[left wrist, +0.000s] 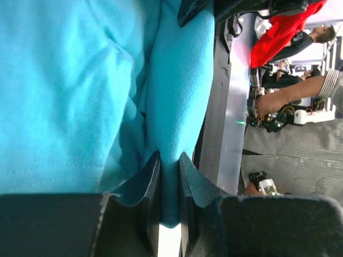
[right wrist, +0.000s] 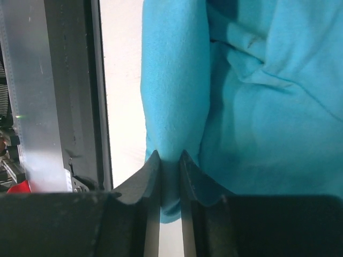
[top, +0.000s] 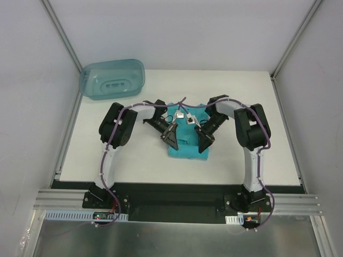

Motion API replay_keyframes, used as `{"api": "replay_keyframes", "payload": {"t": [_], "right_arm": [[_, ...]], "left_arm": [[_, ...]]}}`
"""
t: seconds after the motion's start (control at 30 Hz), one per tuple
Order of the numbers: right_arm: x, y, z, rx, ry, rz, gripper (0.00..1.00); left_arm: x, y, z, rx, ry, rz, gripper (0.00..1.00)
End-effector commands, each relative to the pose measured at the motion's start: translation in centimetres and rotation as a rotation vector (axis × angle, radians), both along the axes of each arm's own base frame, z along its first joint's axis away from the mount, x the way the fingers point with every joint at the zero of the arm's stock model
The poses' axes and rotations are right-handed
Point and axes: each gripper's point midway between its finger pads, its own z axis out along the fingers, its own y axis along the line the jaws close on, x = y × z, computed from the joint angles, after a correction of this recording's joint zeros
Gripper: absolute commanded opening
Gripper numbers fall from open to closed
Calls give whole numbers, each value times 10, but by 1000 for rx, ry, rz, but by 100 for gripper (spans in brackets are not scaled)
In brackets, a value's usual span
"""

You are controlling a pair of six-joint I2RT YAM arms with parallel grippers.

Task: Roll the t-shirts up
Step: Roll the T-shirt to the center of the board.

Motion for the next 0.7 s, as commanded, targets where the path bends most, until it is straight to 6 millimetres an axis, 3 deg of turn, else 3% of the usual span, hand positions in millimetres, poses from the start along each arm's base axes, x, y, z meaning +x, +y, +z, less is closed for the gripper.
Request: {"api": "replay_keyframes", "payload": {"t": [0.0,0.1,0.3,0.4,0.53,0.67], "right_arm": [[-23,-14,18,-105,204,33,15],[-22,-13,11,-179,245,51,15],[-19,-3,6,-283,300,73,14],[-17,0,3,-317,344,76,13],[-13,1,-1,-356,389,55,14],[-12,2,-4,-374,400,50,15]], "left_arm": [[6,20,-3,48,-11,27,12],[11,35,-3,89,-45,54,25],[23,69,9,134,-125,128,35],[24,85,26,145,-204,159,38],[12,100,55,140,-490,103,43],[-5,100,62,152,-753,31,48]]}}
